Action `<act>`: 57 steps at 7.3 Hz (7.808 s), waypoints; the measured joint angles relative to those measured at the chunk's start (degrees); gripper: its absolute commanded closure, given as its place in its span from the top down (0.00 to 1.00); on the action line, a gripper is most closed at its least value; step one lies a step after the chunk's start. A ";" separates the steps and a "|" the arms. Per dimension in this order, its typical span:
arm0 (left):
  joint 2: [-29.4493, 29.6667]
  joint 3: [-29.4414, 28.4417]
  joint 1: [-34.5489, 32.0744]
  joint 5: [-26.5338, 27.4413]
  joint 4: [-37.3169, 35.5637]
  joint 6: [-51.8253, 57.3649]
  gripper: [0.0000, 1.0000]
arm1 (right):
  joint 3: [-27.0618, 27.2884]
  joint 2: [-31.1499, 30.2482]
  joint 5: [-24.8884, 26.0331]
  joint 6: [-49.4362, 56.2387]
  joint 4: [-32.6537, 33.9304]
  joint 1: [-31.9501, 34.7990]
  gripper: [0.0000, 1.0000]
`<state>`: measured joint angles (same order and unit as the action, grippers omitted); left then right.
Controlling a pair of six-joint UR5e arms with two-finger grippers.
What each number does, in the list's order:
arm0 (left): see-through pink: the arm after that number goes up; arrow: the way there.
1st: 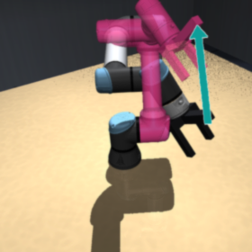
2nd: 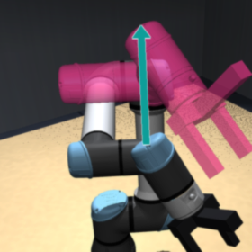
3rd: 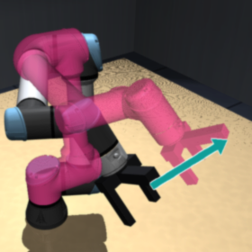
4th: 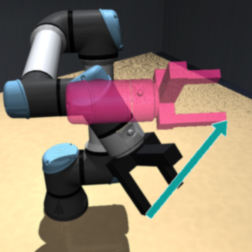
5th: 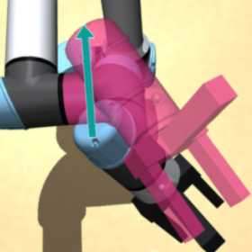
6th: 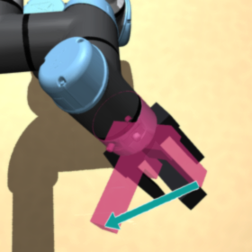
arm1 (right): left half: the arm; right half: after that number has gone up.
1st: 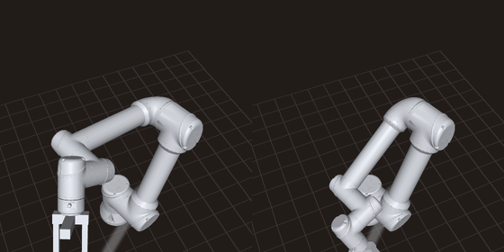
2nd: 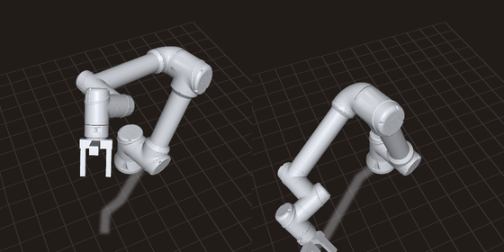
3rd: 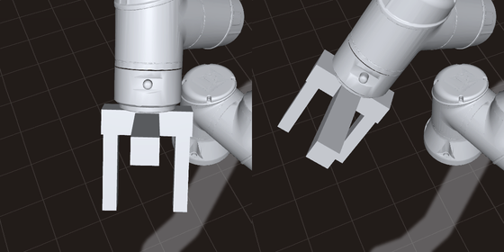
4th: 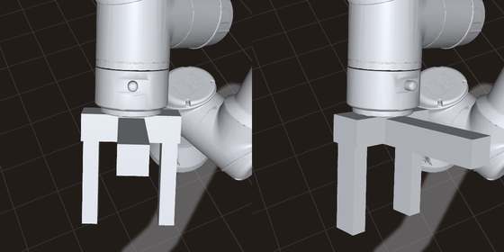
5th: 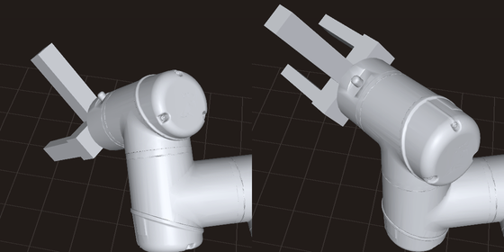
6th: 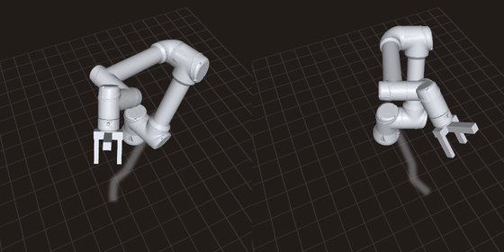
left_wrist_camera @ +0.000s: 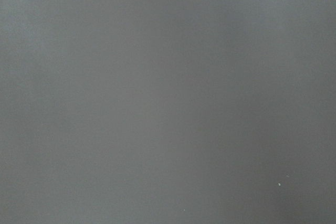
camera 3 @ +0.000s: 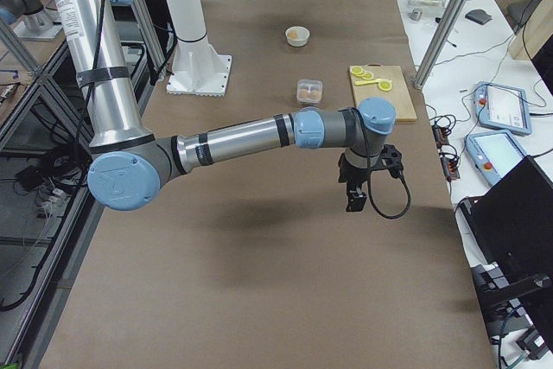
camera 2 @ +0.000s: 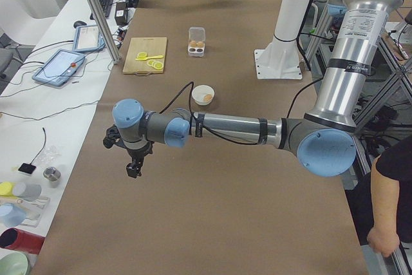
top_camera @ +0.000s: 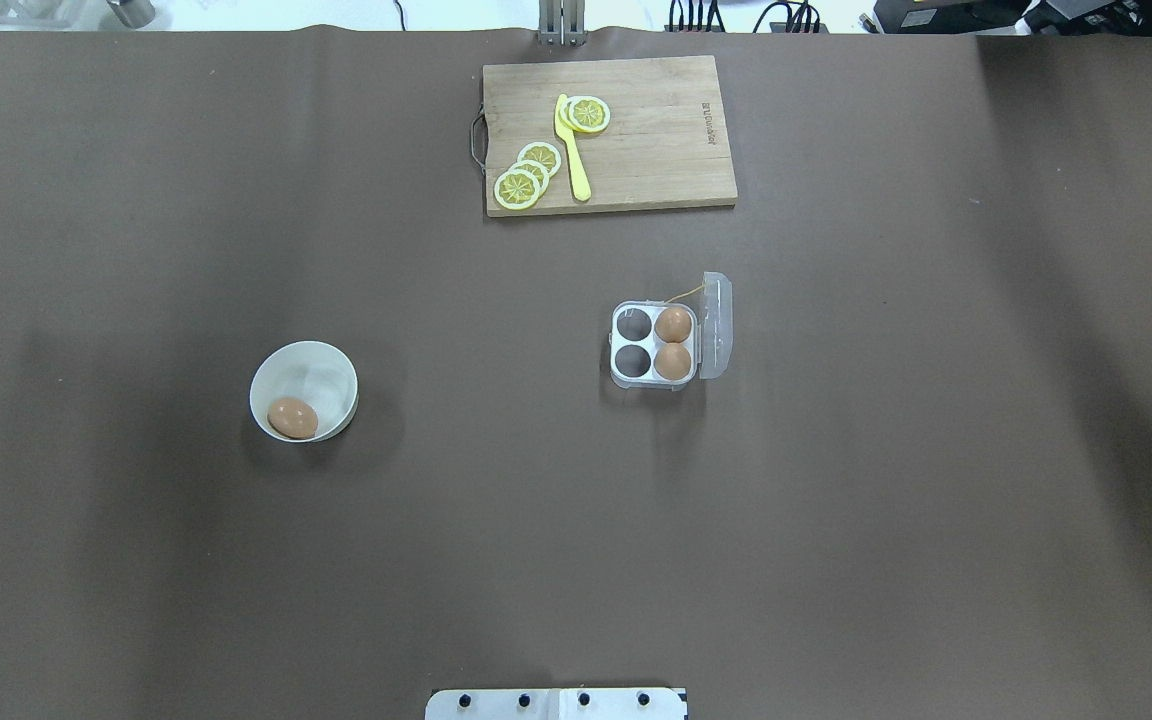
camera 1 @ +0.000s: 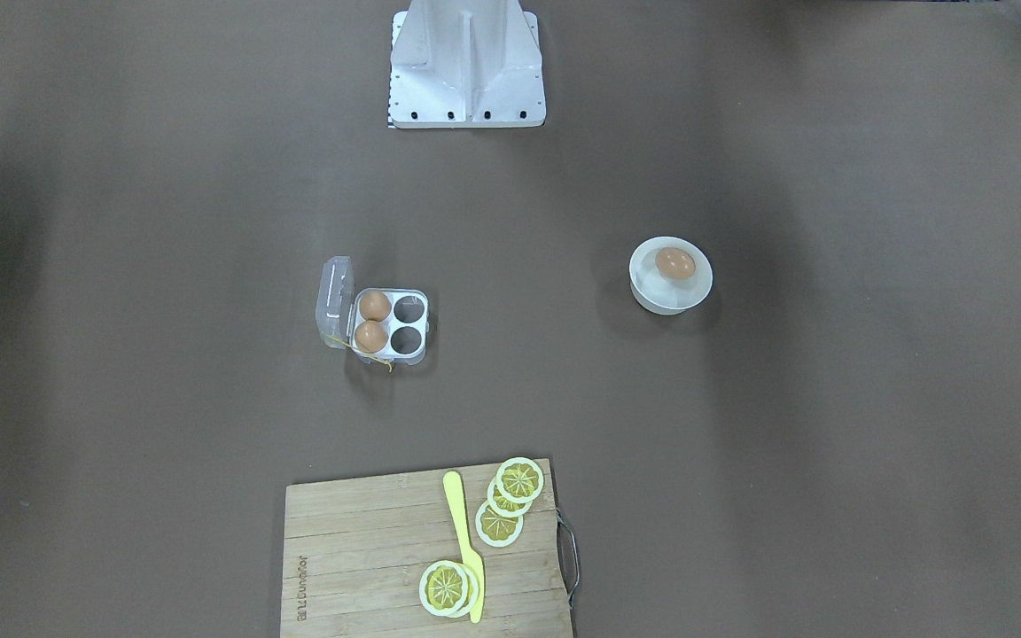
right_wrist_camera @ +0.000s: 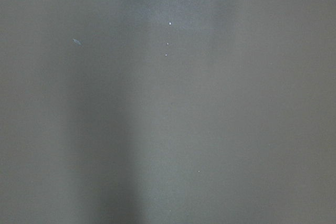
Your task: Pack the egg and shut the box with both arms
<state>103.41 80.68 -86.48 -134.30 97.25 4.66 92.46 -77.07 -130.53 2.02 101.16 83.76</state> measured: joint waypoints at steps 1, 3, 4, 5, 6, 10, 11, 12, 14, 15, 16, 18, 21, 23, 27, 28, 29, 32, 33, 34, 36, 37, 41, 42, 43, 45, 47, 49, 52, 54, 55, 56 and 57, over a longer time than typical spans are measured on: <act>0.05 0.10 0.00 0.02 0.01 0.00 0.97 | -0.02 -0.04 0.06 0.00 0.06 0.03 1.00; 0.64 0.77 0.05 0.03 -0.17 -0.08 0.97 | -0.04 -0.04 0.17 0.00 0.63 0.16 1.00; 0.91 1.64 0.13 0.01 -0.36 -0.13 0.97 | -0.06 -0.02 0.18 0.00 0.81 0.24 1.00; 1.05 2.75 0.78 0.02 -0.32 -0.16 0.96 | -0.08 -0.02 0.19 0.00 0.91 0.30 1.00; 1.27 3.97 2.65 0.06 -0.14 -0.84 0.96 | -0.08 -0.01 0.18 0.00 0.94 0.32 1.00; 4.51 7.97 12.21 0.22 -0.03 -11.36 0.96 | -0.16 -0.01 0.17 0.00 0.97 0.35 1.00; 4.91 8.65 13.86 0.27 0.01 -12.36 0.96 | -0.20 -0.06 0.13 0.00 0.97 0.35 1.00; 5.03 9.94 15.88 0.36 0.03 -13.64 0.95 | -0.33 -0.08 0.12 0.00 0.97 0.35 1.00; 4.73 14.65 21.03 0.68 -0.04 -19.79 0.93 | -0.74 -0.08 0.18 0.00 0.97 0.35 1.00; 4.21 17.11 23.19 0.95 -0.07 -22.62 0.93 | -0.97 -0.05 0.24 0.00 0.97 0.35 1.00; 3.46 19.22 25.87 2.06 -0.08 -25.54 0.91 | -1.24 -0.04 0.26 0.00 0.97 0.35 1.00; 2.91 22.08 31.69 4.40 -0.01 -30.94 0.88 | -1.73 -0.05 0.26 0.00 0.97 0.35 1.00; 3.12 23.27 37.30 4.90 1.59 -33.19 0.81 | -2.19 0.05 0.20 0.00 0.94 0.35 1.00; 3.55 23.08 40.16 4.94 1.92 -33.39 0.81 | -2.26 -0.05 0.19 0.00 0.96 0.35 1.00; 5.15 22.38 43.40 6.76 1.96 -34.30 0.81 | -3.48 0.25 0.19 0.00 0.82 0.30 1.00; 5.35 22.02 43.73 6.94 1.94 -34.32 0.80 | -3.68 0.30 0.19 0.00 0.85 0.30 1.00; 5.41 21.47 43.98 7.00 1.95 -34.28 0.78 | -3.89 0.35 0.19 0.00 0.85 0.30 1.00; 5.21 20.52 44.51 7.03 1.92 -34.29 0.77 | -4.54 0.50 0.19 0.00 0.70 0.24 1.00; 5.20 20.16 45.05 7.03 1.90 -34.31 0.76 | -4.89 0.70 0.19 0.00 0.65 0.22 1.00; 5.12 19.81 45.45 7.03 1.89 -34.30 0.74 | -5.26 0.97 0.19 0.00 0.61 0.24 1.00; 5.29 18.74 45.74 7.03 1.89 -34.26 0.67 | -5.49 1.18 0.19 0.00 0.54 0.26 1.00; 5.35 18.36 45.84 7.03 1.89 -34.25 0.66 | -5.52 1.20 0.19 0.00 0.51 0.26 1.00; 5.45 18.11 47.42 7.16 1.90 -34.94 0.67 | -5.54 1.24 0.19 0.00 0.44 0.26 1.00; 5.47 18.08 47.76 7.53 1.92 -35.13 0.67 | -5.54 1.26 0.19 0.00 0.44 0.26 1.00; 5.54 17.89 48.30 8.25 1.92 -35.20 0.67 | -5.54 1.24 0.19 0.00 0.44 0.26 1.00; 5.90 17.40 49.02 9.01 1.97 -35.28 0.56 | -5.54 1.23 0.19 0.00 0.44 0.26 1.00; 6.30 17.38 49.13 8.97 1.92 -35.31 0.42 | -5.54 1.22 0.19 0.00 0.46 0.26 1.00; 6.86 17.67 49.06 8.60 1.89 -35.26 0.42 | -5.54 1.22 0.19 0.00 0.51 0.26 1.00; 7.55 18.49 46.92 8.21 2.04 -34.77 0.42 | -5.54 1.22 0.19 0.00 0.55 0.26 1.00; 8.22 19.06 43.87 6.65 2.13 -34.74 0.42 | -5.54 1.22 0.19 0.00 0.66 0.26 1.00; 9.15 19.10 42.72 6.11 2.15 -34.95 0.42 | -5.54 1.22 0.13 0.00 0.71 0.26 1.00; 10.44 19.09 41.79 5.74 2.17 -35.50 0.42 | -5.54 1.23 -0.02 0.00 0.75 0.26 1.00; 11.85 19.03 41.08 5.58 2.21 -36.69 0.42 | -5.53 1.27 -0.16 0.00 0.78 0.26 1.00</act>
<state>115.26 99.72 -45.41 -128.72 99.46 -32.04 86.93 -75.80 -130.69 2.02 101.94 84.02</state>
